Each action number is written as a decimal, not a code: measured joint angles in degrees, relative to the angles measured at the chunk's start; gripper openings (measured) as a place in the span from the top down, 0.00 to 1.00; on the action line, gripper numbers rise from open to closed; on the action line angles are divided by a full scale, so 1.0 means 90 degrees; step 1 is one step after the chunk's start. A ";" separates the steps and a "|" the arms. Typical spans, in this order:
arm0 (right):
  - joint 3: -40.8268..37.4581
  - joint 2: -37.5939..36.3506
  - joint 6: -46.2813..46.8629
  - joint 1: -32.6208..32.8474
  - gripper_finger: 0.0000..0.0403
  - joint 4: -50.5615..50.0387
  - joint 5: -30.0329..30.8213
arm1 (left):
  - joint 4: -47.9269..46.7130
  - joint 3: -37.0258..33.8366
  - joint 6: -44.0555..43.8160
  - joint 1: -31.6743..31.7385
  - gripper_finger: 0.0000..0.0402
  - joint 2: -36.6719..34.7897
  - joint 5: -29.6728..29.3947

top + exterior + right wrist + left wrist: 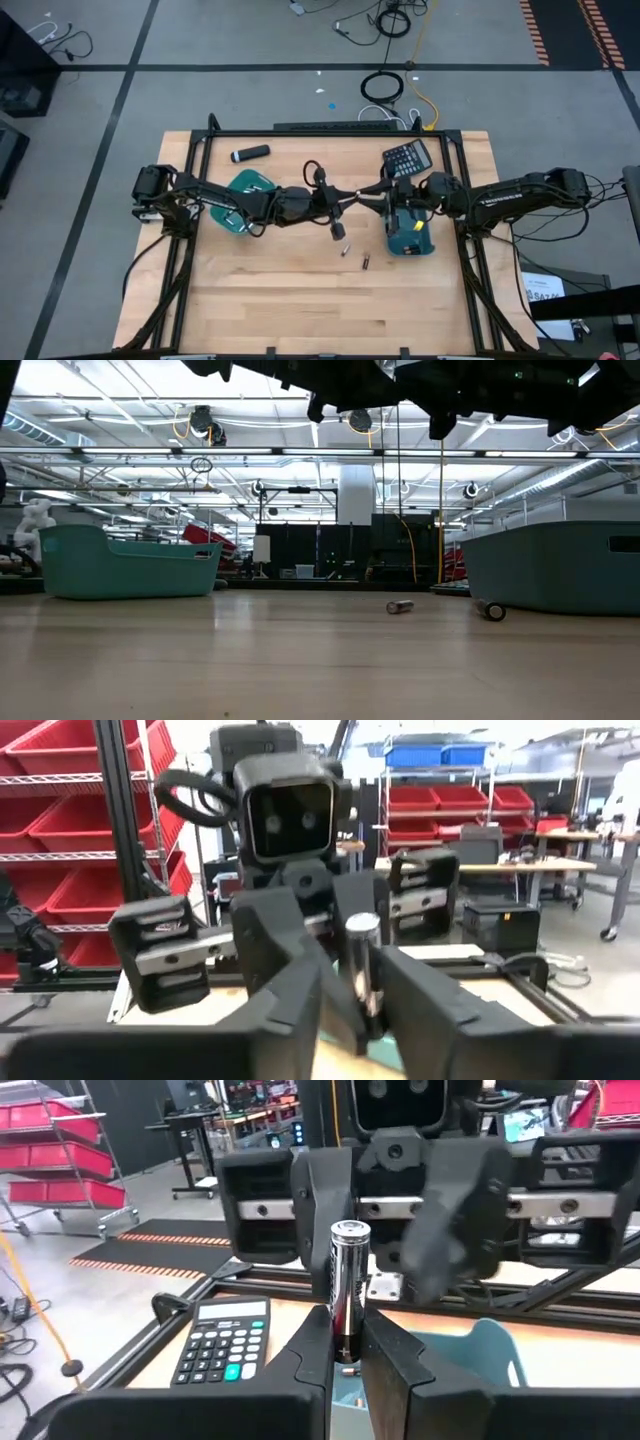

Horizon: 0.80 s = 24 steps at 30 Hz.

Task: Sort batteries
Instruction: Put the silver battery into the green bin

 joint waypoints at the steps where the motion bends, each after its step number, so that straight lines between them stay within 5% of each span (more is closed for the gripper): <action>1: 0.0000 0.0000 0.0037 0.0001 0.73 -0.0048 0.0014 | 0.0002 0.0000 0.0000 0.0005 0.91 0.0000 -0.0017; 11: -0.0001 -0.0365 0.0179 0.0000 0.58 -0.1268 0.0364 | -0.1529 0.0000 -0.0062 -0.0083 0.91 -0.0431 -0.0815; 19: -0.0002 -0.0795 0.1137 0.0086 0.61 -0.3668 0.0611 | -0.4753 0.0002 -0.1351 -0.0265 0.91 -0.1210 -0.1312; 24: -0.0005 -0.0637 0.1264 0.0479 0.61 -0.3833 0.0812 | -0.6610 -0.0353 -0.2643 -0.0170 0.91 -0.1705 -0.1472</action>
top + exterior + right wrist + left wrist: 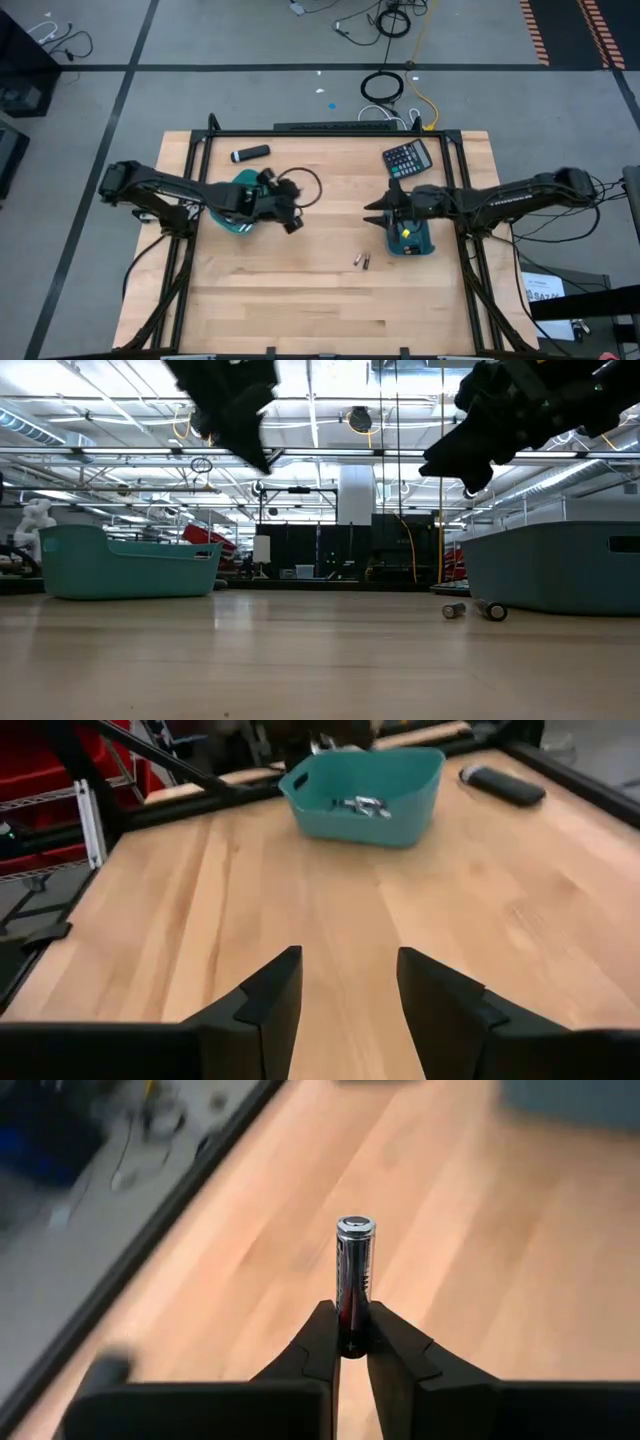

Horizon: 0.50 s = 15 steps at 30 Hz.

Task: Sort batteries
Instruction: Put the silver battery into the green bin

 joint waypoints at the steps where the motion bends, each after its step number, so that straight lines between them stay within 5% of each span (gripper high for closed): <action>1: 0.0000 0.0025 -0.0023 0.0092 0.61 0.0081 0.0102 | -0.0292 -0.0130 -0.0257 0.0029 0.91 -0.0139 -0.0002; 6: 0.0000 0.0035 -0.0209 0.0377 0.61 0.0294 0.0327 | -0.1385 -0.0696 -0.1618 0.0206 0.90 -0.0718 -0.0080; 15: 0.0000 0.0052 -0.0274 0.0477 0.61 0.0476 0.0321 | -0.2581 -0.0759 -0.2497 0.0491 0.70 -0.0801 0.0497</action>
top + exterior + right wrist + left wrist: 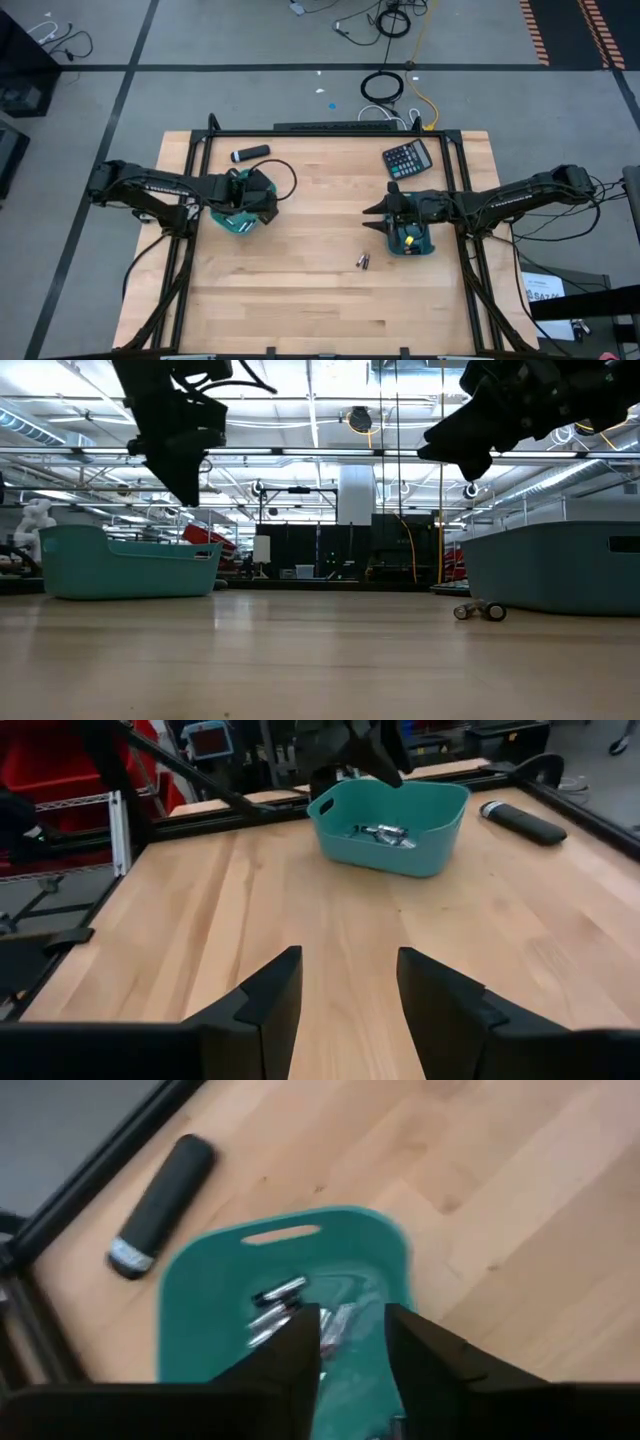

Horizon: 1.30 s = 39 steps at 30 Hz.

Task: Sort batteries
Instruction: Put the silver battery into the green bin

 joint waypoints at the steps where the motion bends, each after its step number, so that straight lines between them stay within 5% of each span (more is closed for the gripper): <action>1: 0.0000 -0.0001 0.0000 0.0000 0.61 -0.0037 -0.0064 | 0.0103 0.0000 0.0089 -0.0006 0.67 0.0000 0.0066; 11: 0.1442 0.0494 -0.1425 0.0243 0.61 -0.3331 -0.0559 | 0.1328 0.0005 0.0489 -0.0027 0.51 0.0010 0.0828; 17: 0.1895 0.1435 -0.2240 0.0664 0.61 -0.3742 -0.0918 | 0.3219 0.0007 0.0927 -0.0345 0.51 0.0347 0.0800; 22: 0.2277 0.2482 -0.2377 0.0926 0.62 -0.4102 -0.0533 | 0.4492 0.0007 0.1326 -0.0686 0.51 0.0879 0.0743; 31: 0.3248 0.3595 -0.3329 0.1417 0.73 -0.5567 -0.0404 | 0.4880 0.0007 0.1437 -0.1047 0.51 0.1470 0.0574; 39: 0.3717 0.4049 -0.3525 0.1415 0.76 -0.5564 -0.0286 | 0.5544 0.0007 0.1430 -0.1195 0.51 0.2076 0.0536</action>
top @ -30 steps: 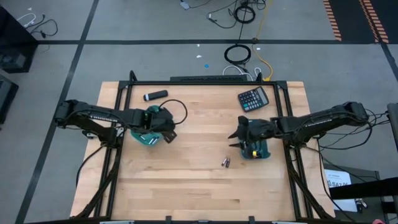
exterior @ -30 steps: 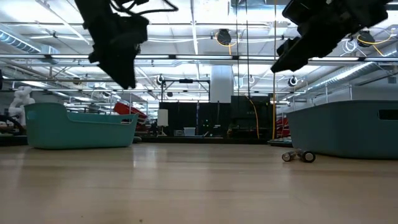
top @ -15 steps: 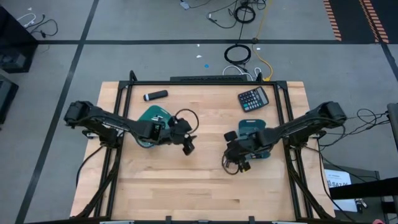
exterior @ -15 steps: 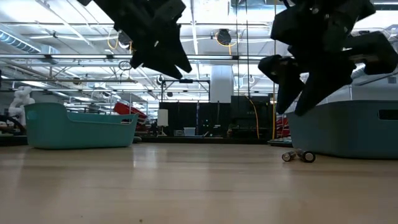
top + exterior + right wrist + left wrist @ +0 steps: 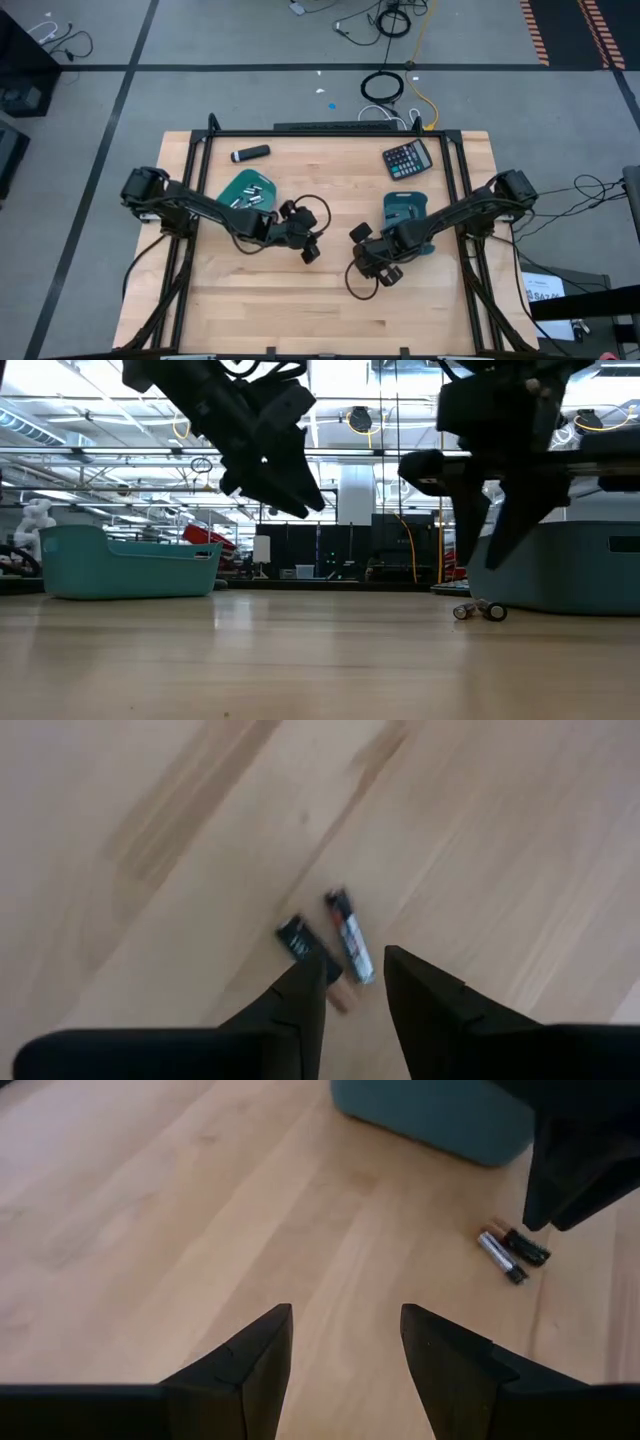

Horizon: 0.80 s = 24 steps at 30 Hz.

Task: Sort batteries
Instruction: Put the silver battery into the green bin

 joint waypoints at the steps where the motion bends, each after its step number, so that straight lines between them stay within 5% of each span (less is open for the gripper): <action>1: 0.0066 0.0065 0.0018 -0.0017 0.76 0.0023 0.0008 | 0.0001 0.0000 -0.0003 -0.0020 0.51 0.0031 0.0004; 24: 0.0517 0.1253 -0.0301 -0.0149 0.78 0.0114 0.0066 | -0.0751 0.0005 -0.0335 -0.0358 0.51 -0.0201 -0.0232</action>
